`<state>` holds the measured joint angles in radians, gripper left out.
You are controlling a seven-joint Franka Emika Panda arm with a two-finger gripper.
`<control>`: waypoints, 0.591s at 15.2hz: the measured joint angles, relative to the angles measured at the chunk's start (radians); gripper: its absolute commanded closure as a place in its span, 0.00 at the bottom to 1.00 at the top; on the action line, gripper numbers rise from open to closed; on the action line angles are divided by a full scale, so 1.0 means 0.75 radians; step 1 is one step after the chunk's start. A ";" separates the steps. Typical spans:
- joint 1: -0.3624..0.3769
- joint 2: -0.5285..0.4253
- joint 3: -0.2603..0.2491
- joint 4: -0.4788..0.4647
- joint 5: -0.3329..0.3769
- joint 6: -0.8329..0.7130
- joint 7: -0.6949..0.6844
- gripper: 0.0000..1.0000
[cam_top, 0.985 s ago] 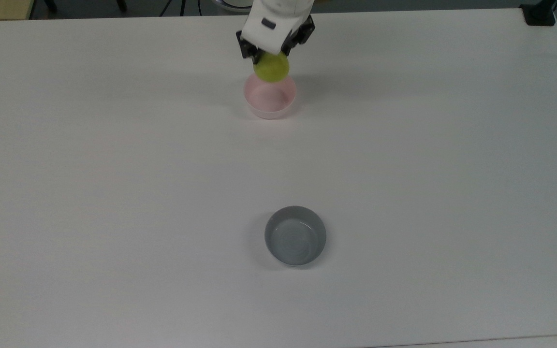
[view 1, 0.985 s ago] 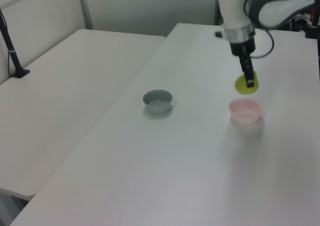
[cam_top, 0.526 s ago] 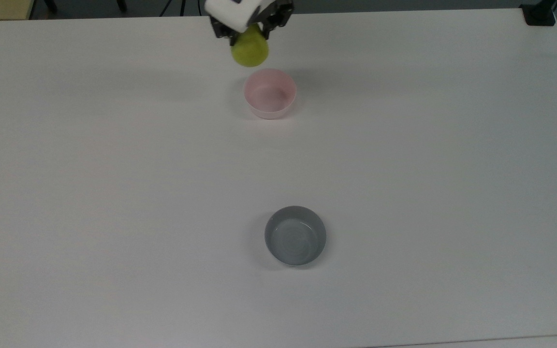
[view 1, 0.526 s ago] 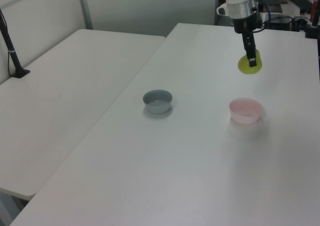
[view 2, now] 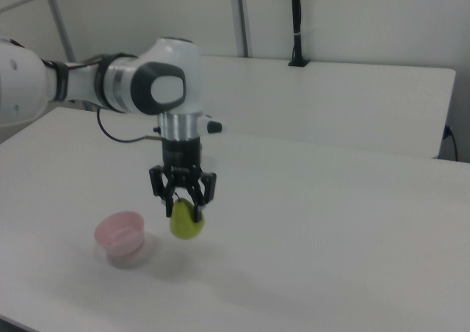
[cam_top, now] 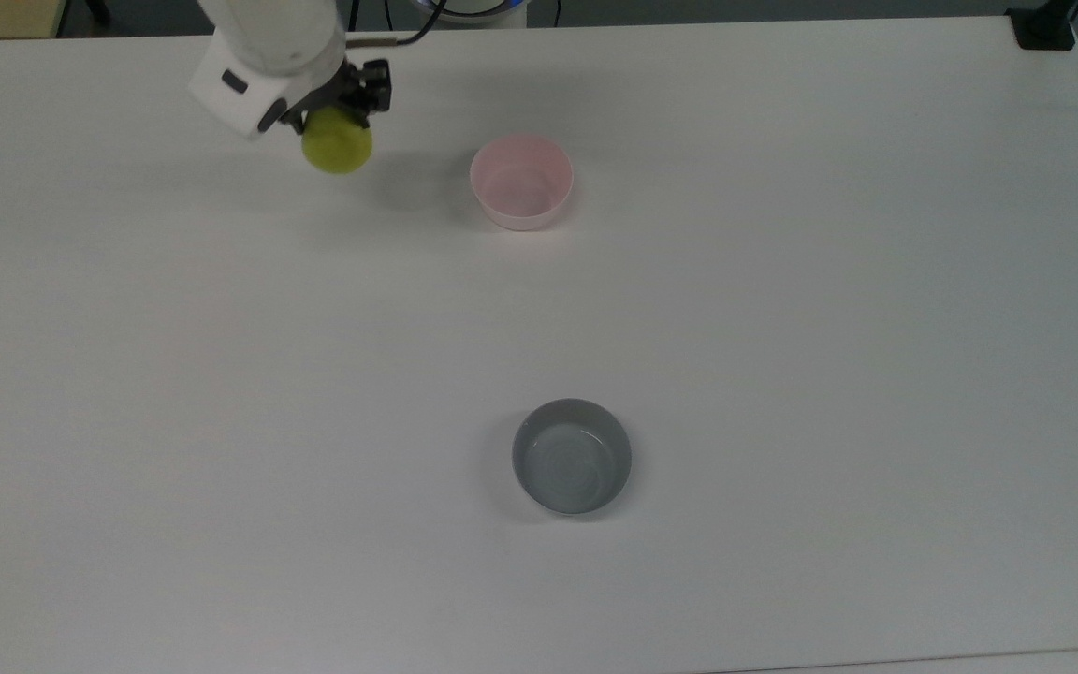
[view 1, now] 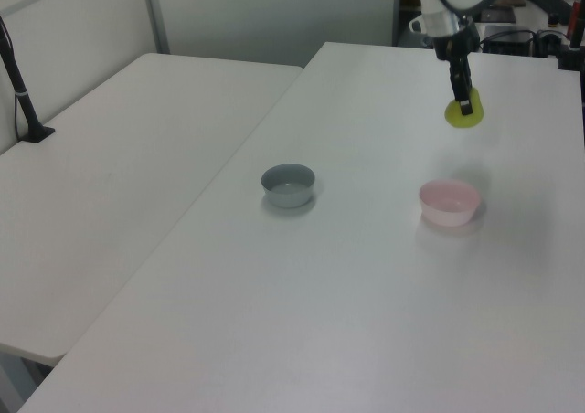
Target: Pick up a pear from the bowl
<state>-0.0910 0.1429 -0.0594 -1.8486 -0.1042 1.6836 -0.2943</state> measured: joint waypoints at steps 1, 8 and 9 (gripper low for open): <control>-0.013 0.025 0.000 -0.019 -0.013 0.041 0.000 0.68; -0.061 0.131 0.001 -0.056 -0.058 0.158 0.000 0.55; -0.062 0.136 0.001 -0.056 -0.066 0.160 0.000 0.47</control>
<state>-0.1376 0.2448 -0.0589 -1.8909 -0.1538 1.8037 -0.2943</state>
